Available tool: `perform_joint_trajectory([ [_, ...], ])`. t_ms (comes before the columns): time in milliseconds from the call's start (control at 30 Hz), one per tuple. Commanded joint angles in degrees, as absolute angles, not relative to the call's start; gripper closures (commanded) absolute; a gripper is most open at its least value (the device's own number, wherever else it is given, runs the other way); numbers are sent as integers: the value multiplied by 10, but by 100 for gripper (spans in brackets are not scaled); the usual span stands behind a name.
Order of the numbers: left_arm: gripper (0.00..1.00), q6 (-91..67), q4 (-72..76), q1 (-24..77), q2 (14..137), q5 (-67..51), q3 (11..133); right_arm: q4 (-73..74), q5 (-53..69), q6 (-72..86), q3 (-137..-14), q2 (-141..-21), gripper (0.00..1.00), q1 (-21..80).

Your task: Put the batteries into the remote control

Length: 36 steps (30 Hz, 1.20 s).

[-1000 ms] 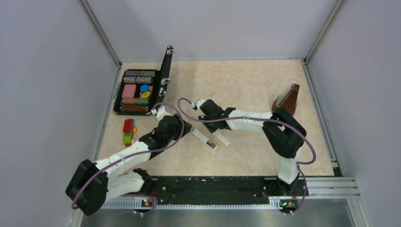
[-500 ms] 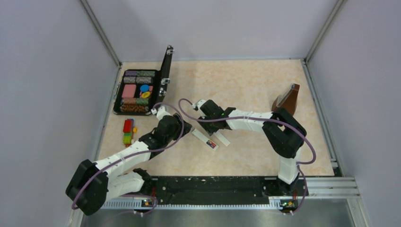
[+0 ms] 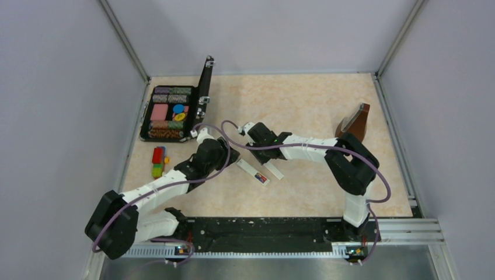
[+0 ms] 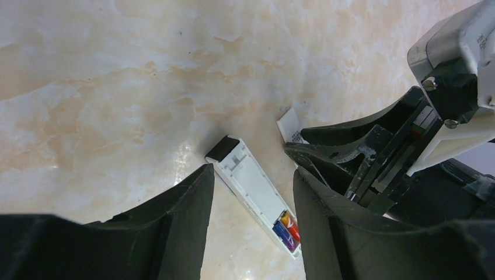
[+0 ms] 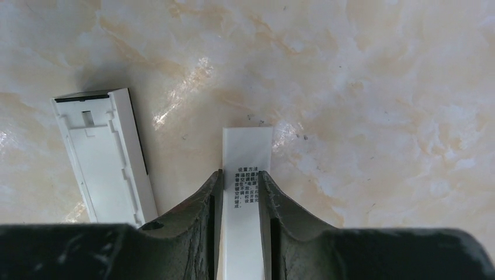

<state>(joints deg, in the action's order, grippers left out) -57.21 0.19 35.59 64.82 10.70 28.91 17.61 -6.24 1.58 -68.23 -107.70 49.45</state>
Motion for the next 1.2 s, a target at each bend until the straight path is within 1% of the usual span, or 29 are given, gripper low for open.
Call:
perform_joint_trajectory([
  [0, 43, -560, 53, 353, 665, 85, 315, 185, -65, 19, -658, -1069, 76, 486],
  [367, 42, -553, 119, 350, 718, 56, 326, 162, -32, 27, -647, -1033, 75, 464],
  [567, 43, -546, 135, 350, 762, 38, 353, 153, -7, 36, -638, -1030, 87, 451],
  [700, 44, -546, 143, 350, 788, 31, 362, 146, -3, 45, -635, -1029, 92, 443],
  [867, 45, -543, 145, 349, 821, 9, 376, 145, 15, 67, -632, -1014, 93, 430],
  [933, 45, -541, 150, 349, 835, 3, 381, 149, 16, 88, -628, -1000, 92, 420],
  [1000, 46, -535, 157, 350, 847, -6, 386, 158, 12, 118, -622, -980, 88, 410],
  [1067, 46, -523, 160, 349, 857, -14, 392, 175, 4, 154, -612, -957, 80, 398],
  [1133, 46, -503, 158, 349, 864, -14, 404, 190, 2, 200, -593, -925, 75, 386],
  [1167, 46, -490, 157, 349, 870, -15, 415, 199, -8, 230, -580, -908, 70, 380],
])
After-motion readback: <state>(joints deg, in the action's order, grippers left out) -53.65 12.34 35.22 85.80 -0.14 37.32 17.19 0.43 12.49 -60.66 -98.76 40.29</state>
